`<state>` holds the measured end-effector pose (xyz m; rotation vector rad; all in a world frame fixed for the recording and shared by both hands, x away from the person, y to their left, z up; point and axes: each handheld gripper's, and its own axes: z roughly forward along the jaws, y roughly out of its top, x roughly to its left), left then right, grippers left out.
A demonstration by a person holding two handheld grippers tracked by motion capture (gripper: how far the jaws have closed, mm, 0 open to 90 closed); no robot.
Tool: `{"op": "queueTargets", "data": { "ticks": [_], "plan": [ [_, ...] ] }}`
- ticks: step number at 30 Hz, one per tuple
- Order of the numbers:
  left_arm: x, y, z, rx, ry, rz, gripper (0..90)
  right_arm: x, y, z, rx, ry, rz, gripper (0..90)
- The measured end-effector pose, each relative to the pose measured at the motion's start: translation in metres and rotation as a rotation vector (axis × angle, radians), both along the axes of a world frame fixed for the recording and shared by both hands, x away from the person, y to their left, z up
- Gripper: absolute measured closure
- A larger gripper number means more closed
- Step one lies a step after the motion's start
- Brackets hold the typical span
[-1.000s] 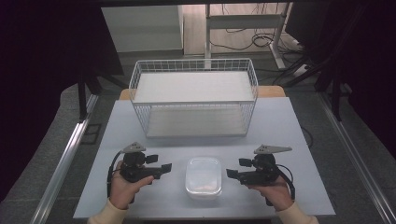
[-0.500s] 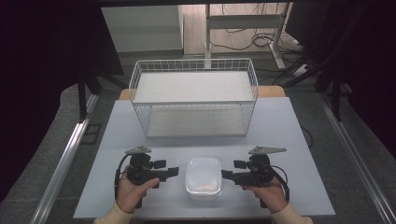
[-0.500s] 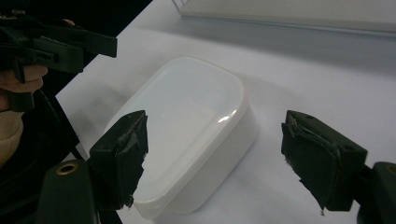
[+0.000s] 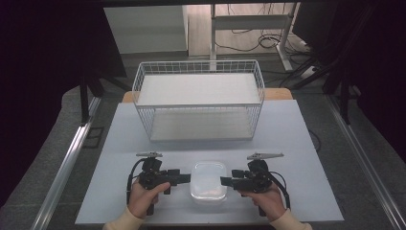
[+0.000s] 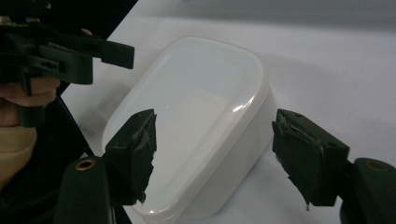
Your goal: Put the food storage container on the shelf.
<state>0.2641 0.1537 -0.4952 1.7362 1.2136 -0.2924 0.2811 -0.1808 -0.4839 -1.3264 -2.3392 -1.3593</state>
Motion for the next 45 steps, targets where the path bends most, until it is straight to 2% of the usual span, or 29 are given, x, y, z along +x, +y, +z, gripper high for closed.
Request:
{"op": "queueTargets", "data": {
  "ticks": [2, 8, 10, 13, 15, 19, 20, 21, 22, 23, 24, 27, 41, 45],
  "plan": [
    [0.003, -0.003, -0.004, -0.008, 0.024, -0.006, 29.5, 0.001, 0.0, -0.002, 0.01, 0.02, -0.002, 32.9],
    [0.006, -0.007, -0.009, -0.03, 0.051, -0.012, 33.9, 0.002, 0.0, -0.005, 0.021, 0.038, 0.0, 37.3],
    [0.007, -0.008, -0.014, -0.069, 0.086, -0.024, 36.9, 0.003, 0.0, -0.007, 0.036, 0.056, 0.0, 41.0],
    [0.007, -0.01, -0.018, -0.065, 0.103, -0.028, 41.5, 0.003, 0.0, -0.008, 0.049, 0.073, 0.003, 43.2],
    [0.009, -0.011, -0.02, -0.079, 0.122, -0.033, 42.5, 0.002, 0.001, -0.009, 0.052, 0.079, 0.006, 45.6],
    [0.009, -0.014, -0.021, -0.091, 0.133, -0.04, 51.4, 0.003, -0.002, -0.01, 0.068, 0.087, -0.014, 55.7],
    [0.008, -0.015, -0.021, -0.068, 0.126, -0.025, 55.0, 0.003, -0.004, -0.01, 0.072, 0.094, -0.021, 61.3],
    [0.008, -0.015, -0.021, -0.068, 0.126, -0.025, 57.3, 0.003, -0.004, -0.01, 0.072, 0.094, -0.021, 61.3],
    [0.008, -0.014, -0.021, -0.061, 0.124, -0.018, 59.5, 0.003, -0.005, -0.011, 0.074, 0.097, -0.034, 68.4],
    [0.008, -0.014, -0.021, -0.061, 0.124, -0.018, 61.2, 0.003, -0.005, -0.011, 0.074, 0.097, -0.034, 68.4],
    [0.007, -0.014, -0.02, -0.063, 0.121, -0.007, 62.6, 0.003, -0.008, -0.011, 0.094, 0.114, -0.046, 73.3],
    [0.006, -0.013, -0.019, -0.063, 0.115, -0.003, 66.0, 0.003, -0.009, -0.011, 0.105, 0.122, -0.051, 76.3],
    [0.006, -0.011, -0.021, -0.076, 0.124, -0.003, 67.2, 0.004, -0.011, -0.012, 0.115, 0.145, -0.049, 76.0],
    [0.005, -0.01, -0.021, -0.085, 0.129, 0.002, 67.7, 0.003, -0.011, -0.012, 0.118, 0.15, -0.057, 78.3]
  ]
}}
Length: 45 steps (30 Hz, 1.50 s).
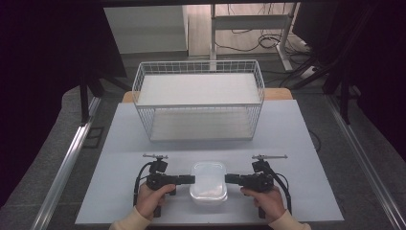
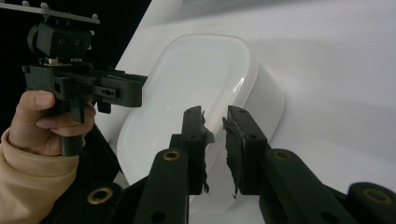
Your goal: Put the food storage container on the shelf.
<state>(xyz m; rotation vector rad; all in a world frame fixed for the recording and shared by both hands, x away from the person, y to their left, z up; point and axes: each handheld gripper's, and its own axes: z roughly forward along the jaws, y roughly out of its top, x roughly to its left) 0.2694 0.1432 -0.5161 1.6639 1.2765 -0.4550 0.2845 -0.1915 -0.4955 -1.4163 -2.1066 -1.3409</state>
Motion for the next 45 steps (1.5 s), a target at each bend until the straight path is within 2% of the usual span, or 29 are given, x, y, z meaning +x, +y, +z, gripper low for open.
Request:
{"op": "queueTargets", "data": {
  "ticks": [2, 6, 9, 13, 15, 20, 24, 31, 33, 35, 37, 38, 40, 45],
  "plan": [
    [-0.001, 0.0, 0.0, -0.002, 0.002, 0.004, 68.1, -0.001, -0.001, 0.001, 0.004, -0.006, -0.007, 81.2],
    [0.0, 0.001, 0.0, -0.012, 0.001, -0.001, 68.3, -0.001, -0.001, 0.001, 0.003, -0.002, -0.006, 80.4],
    [0.0, 0.001, 0.0, -0.011, 0.0, -0.003, 68.2, 0.0, 0.0, -0.002, 0.004, 0.028, 0.007, 71.2],
    [0.0, 0.001, -0.001, -0.015, 0.0, -0.003, 68.2, 0.001, 0.001, -0.003, 0.005, 0.037, 0.006, 68.6],
    [0.0, 0.001, 0.0, -0.013, -0.001, -0.005, 68.6, 0.002, 0.002, -0.006, 0.011, 0.067, 0.013, 64.2],
    [-0.001, 0.001, -0.001, -0.014, 0.004, -0.002, 68.3, 0.002, 0.003, -0.006, 0.017, 0.081, 0.004, 66.4],
    [-0.004, 0.0, 0.002, -0.005, -0.012, 0.003, 69.7, 0.0, 0.002, -0.005, 0.027, 0.09, -0.013, 68.8],
    [-0.01, 0.001, 0.013, -0.022, -0.056, 0.036, 76.1, -0.005, 0.0, 0.003, 0.03, 0.049, -0.039, 75.3],
    [-0.011, 0.002, 0.014, -0.022, -0.063, 0.039, 77.1, -0.006, 0.0, 0.004, 0.029, 0.044, -0.04, 76.1],
    [-0.012, 0.002, 0.017, -0.011, -0.077, 0.05, 79.5, -0.008, 0.0, 0.009, 0.032, 0.021, -0.037, 79.5],
    [-0.012, 0.002, 0.018, -0.007, -0.081, 0.049, 79.8, -0.009, 0.0, 0.01, 0.028, 0.014, -0.037, 79.7],
    [-0.012, 0.002, 0.018, -0.005, -0.082, 0.048, 79.8, -0.01, 0.002, 0.013, 0.013, -0.011, -0.034, 79.7],
    [-0.012, 0.002, 0.017, -0.009, -0.086, 0.042, 79.7, -0.01, 0.002, 0.014, 0.003, -0.028, -0.032, 79.7],
    [-0.014, 0.002, 0.025, -0.011, -0.116, 0.039, 79.9, -0.01, 0.001, 0.019, 0.009, -0.053, -0.025, 79.7]
  ]
}}
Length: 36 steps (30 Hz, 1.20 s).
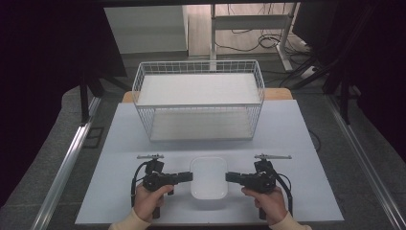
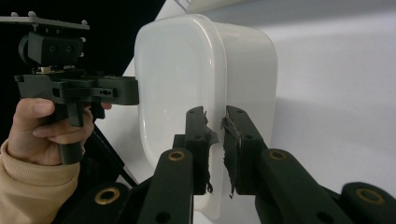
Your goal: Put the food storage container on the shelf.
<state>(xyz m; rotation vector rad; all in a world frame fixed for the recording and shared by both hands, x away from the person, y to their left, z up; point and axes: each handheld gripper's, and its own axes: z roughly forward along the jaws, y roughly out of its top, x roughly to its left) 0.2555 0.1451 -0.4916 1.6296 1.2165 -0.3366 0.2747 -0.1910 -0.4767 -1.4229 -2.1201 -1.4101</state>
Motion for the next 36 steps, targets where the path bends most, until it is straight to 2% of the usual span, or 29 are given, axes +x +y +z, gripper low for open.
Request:
{"op": "queueTargets", "data": {
  "ticks": [4, 12, 21, 29, 36],
  "plan": [
    [0.0, 0.0, 0.009, -0.001, -0.033, -0.007, 80.0, 0.0, 0.0, 0.01, -0.002, -0.046, 0.012, 79.7],
    [0.006, 0.001, 0.027, 0.009, -0.088, -0.009, 80.0, 0.006, 0.001, 0.028, -0.01, -0.108, 0.032, 79.7],
    [0.021, 0.004, 0.068, 0.027, -0.186, -0.001, 80.0, 0.021, 0.005, 0.066, -0.016, -0.201, 0.045, 79.6],
    [0.036, 0.007, 0.094, 0.034, -0.233, 0.0, 80.1, 0.037, 0.008, 0.095, -0.021, -0.252, 0.052, 79.6],
    [0.049, 0.011, 0.114, 0.028, -0.253, 0.004, 80.2, 0.05, 0.012, 0.116, -0.021, -0.276, 0.058, 79.5]
  ]
}}
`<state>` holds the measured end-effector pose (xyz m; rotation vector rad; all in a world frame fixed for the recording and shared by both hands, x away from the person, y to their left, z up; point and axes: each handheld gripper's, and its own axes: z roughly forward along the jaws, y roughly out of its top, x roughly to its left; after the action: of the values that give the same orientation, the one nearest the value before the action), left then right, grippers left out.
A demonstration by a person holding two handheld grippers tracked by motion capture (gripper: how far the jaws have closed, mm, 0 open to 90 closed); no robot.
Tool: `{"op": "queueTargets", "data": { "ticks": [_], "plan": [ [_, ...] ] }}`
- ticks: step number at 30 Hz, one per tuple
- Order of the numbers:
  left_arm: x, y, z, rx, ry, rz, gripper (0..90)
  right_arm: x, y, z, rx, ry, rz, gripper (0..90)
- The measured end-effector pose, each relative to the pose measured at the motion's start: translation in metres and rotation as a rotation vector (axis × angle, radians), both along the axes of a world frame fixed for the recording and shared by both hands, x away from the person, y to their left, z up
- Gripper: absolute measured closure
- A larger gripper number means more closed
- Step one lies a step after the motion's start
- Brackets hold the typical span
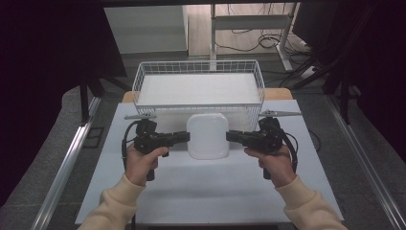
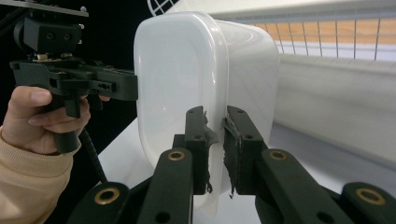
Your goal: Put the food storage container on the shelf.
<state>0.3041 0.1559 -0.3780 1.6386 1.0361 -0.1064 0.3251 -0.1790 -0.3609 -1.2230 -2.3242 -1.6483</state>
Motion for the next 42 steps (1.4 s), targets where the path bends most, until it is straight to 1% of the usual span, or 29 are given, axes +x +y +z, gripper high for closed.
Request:
{"op": "queueTargets", "data": {
  "ticks": [5, 7, 11, 12, 14, 16, 18, 25, 28, 29, 31, 34, 39, 42],
  "plan": [
    [0.01, 0.004, 0.015, -0.002, -0.016, -0.005, 80.2, 0.009, 0.003, 0.015, -0.002, -0.02, 0.005, 79.5],
    [0.014, 0.006, 0.022, 0.006, -0.025, -0.003, 80.2, 0.013, 0.005, 0.021, -0.001, -0.026, 0.006, 79.5],
    [0.021, 0.008, 0.035, 0.004, -0.032, -0.006, 80.3, 0.022, 0.007, 0.033, 0.003, -0.038, 0.009, 79.5],
    [0.024, 0.01, 0.039, 0.007, -0.04, -0.008, 80.3, 0.024, 0.008, 0.036, 0.002, -0.04, 0.01, 79.5],
    [0.028, 0.011, 0.044, 0.002, -0.04, -0.009, 80.3, 0.029, 0.01, 0.043, 0.002, -0.052, 0.011, 79.5],
    [0.033, 0.013, 0.05, 0.008, -0.05, -0.01, 80.3, 0.032, 0.011, 0.048, 0.004, -0.053, 0.012, 79.5],
    [0.037, 0.014, 0.055, 0.01, -0.052, -0.009, 80.3, 0.038, 0.013, 0.053, -0.004, -0.061, 0.011, 79.4],
    [0.055, 0.019, 0.071, 0.002, -0.049, -0.013, 80.4, 0.055, 0.017, 0.068, 0.001, -0.067, 0.014, 79.4],
    [0.065, 0.021, 0.077, 0.003, -0.055, -0.015, 80.4, 0.064, 0.018, 0.074, 0.006, -0.071, 0.015, 79.3],
    [0.068, 0.021, 0.079, 0.002, -0.055, -0.014, 80.4, 0.067, 0.019, 0.077, 0.004, -0.06, 0.013, 79.3],
    [0.072, 0.021, 0.082, -0.002, -0.053, -0.009, 80.4, 0.073, 0.02, 0.081, 0.011, -0.059, 0.013, 79.3],
    [0.081, 0.022, 0.086, -0.001, -0.042, -0.01, 80.5, 0.082, 0.021, 0.085, 0.004, -0.054, 0.013, 79.3],
    [0.096, 0.024, 0.089, 0.001, -0.028, -0.012, 80.5, 0.096, 0.022, 0.089, -0.001, -0.037, 0.011, 79.2],
    [0.101, 0.024, 0.089, 0.005, -0.025, -0.01, 80.5, 0.103, 0.023, 0.089, 0.004, -0.023, 0.011, 79.2]
  ]
}}
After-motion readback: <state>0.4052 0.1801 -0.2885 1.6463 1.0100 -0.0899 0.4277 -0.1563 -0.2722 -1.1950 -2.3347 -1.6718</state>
